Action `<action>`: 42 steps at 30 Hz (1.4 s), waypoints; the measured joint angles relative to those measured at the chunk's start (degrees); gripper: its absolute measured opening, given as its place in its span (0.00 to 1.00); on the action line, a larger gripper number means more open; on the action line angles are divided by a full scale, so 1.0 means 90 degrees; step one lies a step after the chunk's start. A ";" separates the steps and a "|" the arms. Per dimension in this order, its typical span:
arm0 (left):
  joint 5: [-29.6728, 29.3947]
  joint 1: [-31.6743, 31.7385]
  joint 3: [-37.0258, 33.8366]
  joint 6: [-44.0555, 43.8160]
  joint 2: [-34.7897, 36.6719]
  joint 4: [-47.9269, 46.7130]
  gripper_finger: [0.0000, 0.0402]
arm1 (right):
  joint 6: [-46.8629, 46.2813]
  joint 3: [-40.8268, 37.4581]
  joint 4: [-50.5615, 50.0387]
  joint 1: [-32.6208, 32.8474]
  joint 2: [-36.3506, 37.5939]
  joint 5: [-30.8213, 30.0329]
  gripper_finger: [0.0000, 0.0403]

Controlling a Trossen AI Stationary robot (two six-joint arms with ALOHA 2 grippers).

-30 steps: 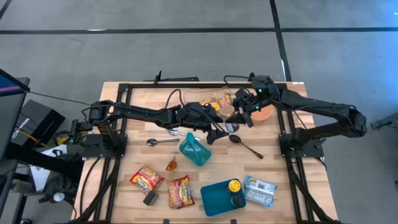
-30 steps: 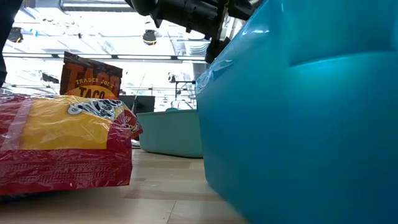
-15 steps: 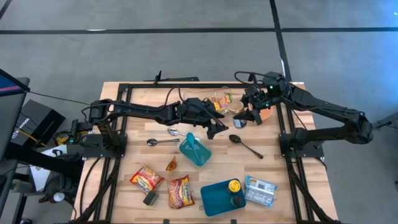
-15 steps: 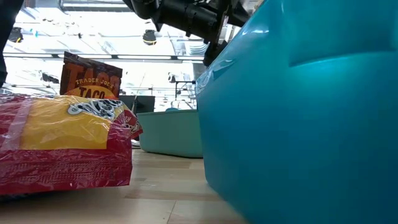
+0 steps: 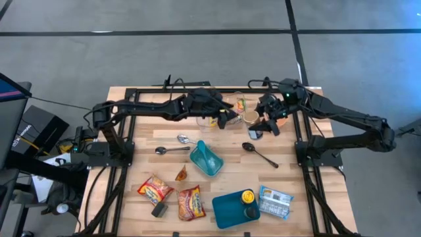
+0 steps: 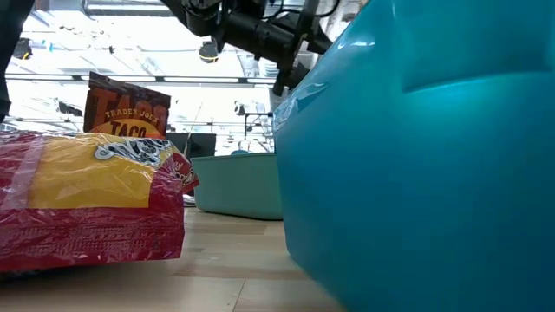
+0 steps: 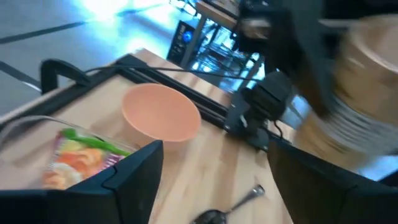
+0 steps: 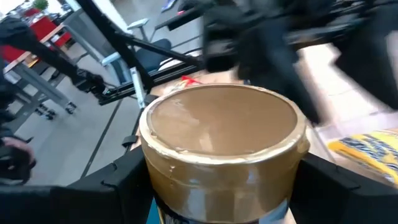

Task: Pick & Place Food Item
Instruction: Put the golden seasoning bottle into the blue bin

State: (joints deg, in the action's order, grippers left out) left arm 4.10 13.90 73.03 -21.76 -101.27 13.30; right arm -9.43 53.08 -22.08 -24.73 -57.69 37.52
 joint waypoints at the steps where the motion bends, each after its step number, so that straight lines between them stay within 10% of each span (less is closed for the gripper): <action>1: 0.0000 0.0058 0.0000 0.0000 0.0001 0.0014 0.68 | 0.0000 0.0000 0.0004 0.0063 0.0002 0.0001 0.70; 42: -0.0216 0.0698 0.0000 0.0006 0.0002 0.0293 0.54 | 0.1217 0.0005 0.1118 0.2705 -0.0263 -0.0051 0.70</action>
State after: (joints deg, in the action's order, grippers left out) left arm 2.15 20.18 73.03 -21.71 -101.25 15.94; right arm 1.52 53.12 -12.01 -0.38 -60.05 37.06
